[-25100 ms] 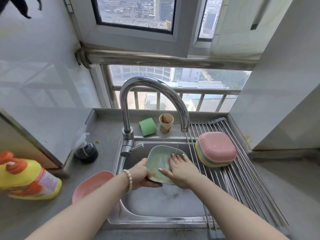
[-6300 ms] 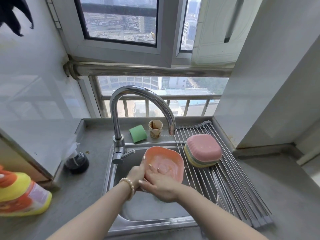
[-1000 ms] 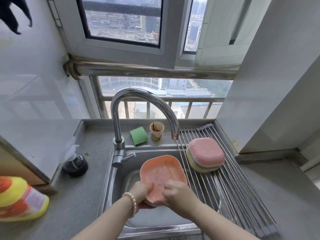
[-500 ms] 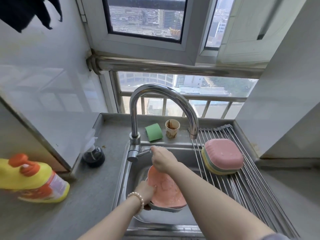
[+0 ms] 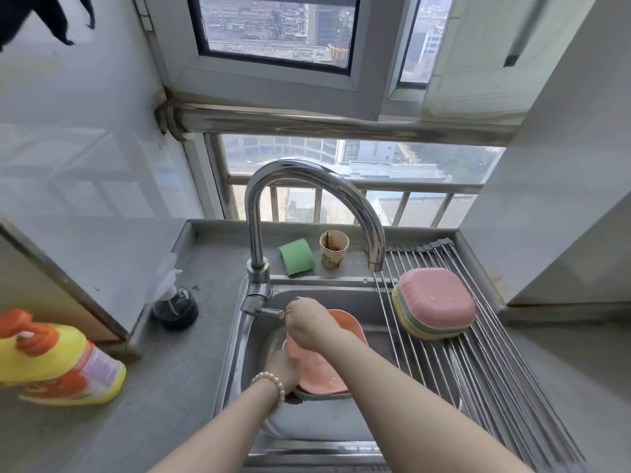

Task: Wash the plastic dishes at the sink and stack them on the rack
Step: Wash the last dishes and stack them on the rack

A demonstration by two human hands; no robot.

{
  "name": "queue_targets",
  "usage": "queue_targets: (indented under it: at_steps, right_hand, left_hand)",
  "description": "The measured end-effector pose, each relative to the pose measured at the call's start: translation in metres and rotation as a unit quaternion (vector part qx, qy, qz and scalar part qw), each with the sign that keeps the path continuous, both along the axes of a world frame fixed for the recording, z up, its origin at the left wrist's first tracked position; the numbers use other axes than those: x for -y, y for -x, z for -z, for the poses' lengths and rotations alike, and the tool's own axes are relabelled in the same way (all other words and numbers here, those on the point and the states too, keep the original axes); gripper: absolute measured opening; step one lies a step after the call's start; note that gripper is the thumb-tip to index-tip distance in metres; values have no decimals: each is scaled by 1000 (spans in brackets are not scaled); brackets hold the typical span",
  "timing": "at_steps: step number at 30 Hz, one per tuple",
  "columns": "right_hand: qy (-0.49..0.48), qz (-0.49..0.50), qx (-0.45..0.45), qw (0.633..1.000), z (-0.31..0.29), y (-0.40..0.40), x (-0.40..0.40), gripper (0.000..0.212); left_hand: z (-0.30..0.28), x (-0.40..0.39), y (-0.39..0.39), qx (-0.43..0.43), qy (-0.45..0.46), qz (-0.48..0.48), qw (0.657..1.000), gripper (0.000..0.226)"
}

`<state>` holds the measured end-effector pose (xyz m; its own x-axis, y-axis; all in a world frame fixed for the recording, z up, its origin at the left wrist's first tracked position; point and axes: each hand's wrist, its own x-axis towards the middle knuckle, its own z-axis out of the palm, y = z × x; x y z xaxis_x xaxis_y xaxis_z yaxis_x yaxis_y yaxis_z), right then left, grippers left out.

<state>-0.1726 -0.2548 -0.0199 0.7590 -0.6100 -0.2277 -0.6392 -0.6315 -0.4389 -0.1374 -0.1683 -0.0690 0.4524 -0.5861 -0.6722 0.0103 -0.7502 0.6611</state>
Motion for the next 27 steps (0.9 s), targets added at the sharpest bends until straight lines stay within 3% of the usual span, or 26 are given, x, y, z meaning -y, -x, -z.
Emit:
queue_targets:
  at_steps: [8,11,15,18,23,27]
  right_hand:
    - [35,87,95,991,18,111,6,20]
    - [65,68,57,994,29,134,10,23]
    - [87,38,-109,990,46,126,14,58]
    - [18,89,-93,992,46,109,20,76]
    - [-8,-77,-87,993,30,86,8,56]
    - [-19,-150,-85,985,26,110,-6,60]
  left_hand:
    - [0,20,10,-6,47,-40,998,26]
    - [-5,27,17,18,66,-29,997,15]
    - [-8,33,34,35,84,16,996,13]
    - [-12,33,46,-31,102,-5,994,17]
    - [-7,30,27,-130,70,-113,983,26]
    - [0,26,14,-176,50,-143,973,43]
